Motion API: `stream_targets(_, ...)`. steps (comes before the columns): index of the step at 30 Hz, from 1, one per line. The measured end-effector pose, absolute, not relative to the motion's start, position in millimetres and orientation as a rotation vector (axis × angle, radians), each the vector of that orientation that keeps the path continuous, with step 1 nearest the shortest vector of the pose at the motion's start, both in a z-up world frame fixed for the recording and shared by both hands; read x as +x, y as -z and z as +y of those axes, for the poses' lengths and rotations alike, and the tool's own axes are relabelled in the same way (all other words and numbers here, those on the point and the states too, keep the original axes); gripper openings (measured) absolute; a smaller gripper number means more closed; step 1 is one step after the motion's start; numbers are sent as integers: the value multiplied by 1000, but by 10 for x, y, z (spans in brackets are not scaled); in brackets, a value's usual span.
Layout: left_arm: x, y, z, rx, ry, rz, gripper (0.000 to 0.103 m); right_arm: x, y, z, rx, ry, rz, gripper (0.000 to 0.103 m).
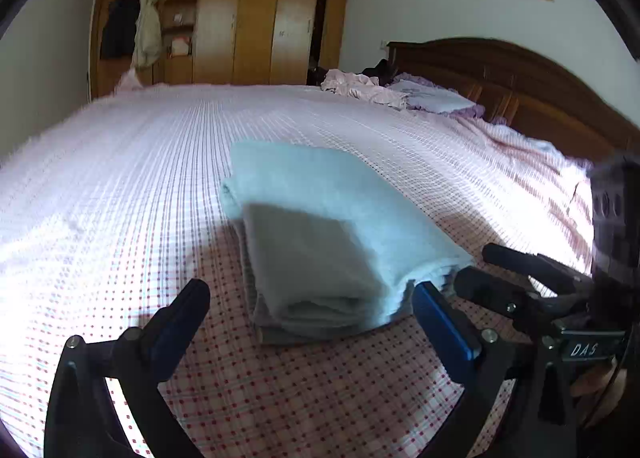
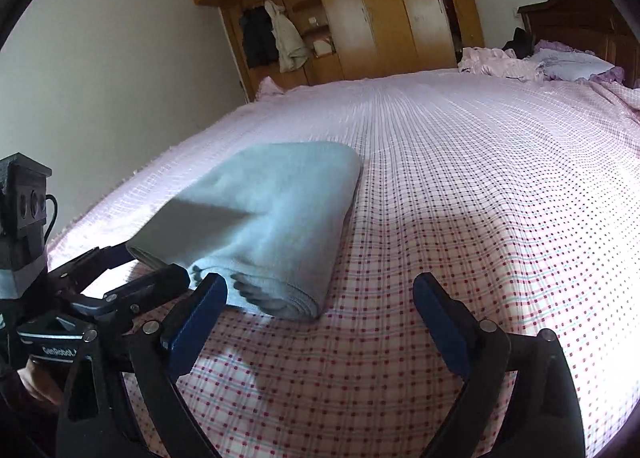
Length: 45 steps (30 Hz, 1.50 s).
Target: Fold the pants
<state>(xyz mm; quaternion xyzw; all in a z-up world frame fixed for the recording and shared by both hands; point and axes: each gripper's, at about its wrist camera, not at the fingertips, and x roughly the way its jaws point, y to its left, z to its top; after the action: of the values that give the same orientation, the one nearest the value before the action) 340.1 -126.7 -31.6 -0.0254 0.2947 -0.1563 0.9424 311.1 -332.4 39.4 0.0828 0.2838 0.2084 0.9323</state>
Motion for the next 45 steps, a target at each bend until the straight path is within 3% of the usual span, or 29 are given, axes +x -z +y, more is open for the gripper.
stream_targets(45, 3366, 317, -1127, -85, 353, 612, 103, 3101, -369, -3270, 158, -393, 584, 90)
